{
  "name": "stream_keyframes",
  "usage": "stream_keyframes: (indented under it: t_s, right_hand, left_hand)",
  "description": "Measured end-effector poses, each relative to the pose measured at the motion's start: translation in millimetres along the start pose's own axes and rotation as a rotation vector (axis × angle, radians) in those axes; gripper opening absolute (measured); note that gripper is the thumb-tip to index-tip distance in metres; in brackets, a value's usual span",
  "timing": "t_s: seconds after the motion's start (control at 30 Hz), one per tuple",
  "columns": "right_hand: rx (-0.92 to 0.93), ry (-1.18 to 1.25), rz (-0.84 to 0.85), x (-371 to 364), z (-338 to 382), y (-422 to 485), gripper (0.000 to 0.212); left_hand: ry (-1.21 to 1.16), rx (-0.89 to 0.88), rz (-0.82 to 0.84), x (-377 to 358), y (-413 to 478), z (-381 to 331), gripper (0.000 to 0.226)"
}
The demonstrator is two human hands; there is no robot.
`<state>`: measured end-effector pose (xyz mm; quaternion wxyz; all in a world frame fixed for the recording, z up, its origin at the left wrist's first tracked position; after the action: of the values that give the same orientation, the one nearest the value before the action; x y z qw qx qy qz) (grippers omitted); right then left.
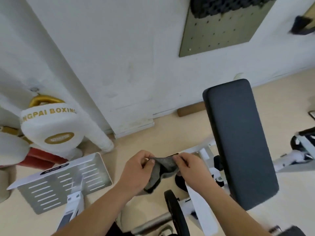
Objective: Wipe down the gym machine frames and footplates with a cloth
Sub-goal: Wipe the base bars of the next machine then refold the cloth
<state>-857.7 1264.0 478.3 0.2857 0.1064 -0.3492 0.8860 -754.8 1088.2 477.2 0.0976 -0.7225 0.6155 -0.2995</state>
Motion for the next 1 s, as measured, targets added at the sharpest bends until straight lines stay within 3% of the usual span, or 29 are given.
stream_keyframes:
  t_s: [0.23, 0.4, 0.7, 0.9, 1.0]
  right_hand:
    - [-0.149, 0.404, -0.327, 24, -21, -11, 0.020]
    - [-0.327, 0.622, -0.474, 9, -29, -28, 0.019]
    - [-0.341, 0.970, -0.746, -26, -26, -60, 0.031]
    - [-0.330, 1.093, -0.885, -51, -41, -86, 0.038]
    - [-0.294, 1.111, -0.935, -61, -55, -101, 0.038]
  left_hand:
    - [0.201, -0.101, 0.247, -21, 67, -47, 0.010]
    - [0.051, -0.029, 0.495, -45, 109, -64, 0.012]
    - [0.028, 0.098, 0.910, -102, 93, -76, 0.018]
    - [-0.143, 0.270, 1.033, -131, 63, -69, 0.034]
    - [-0.006, 0.188, 1.005, -141, 53, -59, 0.019]
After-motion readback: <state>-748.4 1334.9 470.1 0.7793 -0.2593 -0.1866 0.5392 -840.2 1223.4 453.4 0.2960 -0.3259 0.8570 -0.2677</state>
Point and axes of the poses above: each hand's wrist, its own y-axis towards the middle knuckle, its own x-axis out of the back of the hand, z = x × y, the point moved 2 cm from there along y, towards the middle knuckle, and after that the axes turned 14 degrees about z, right-handed, at the moved point
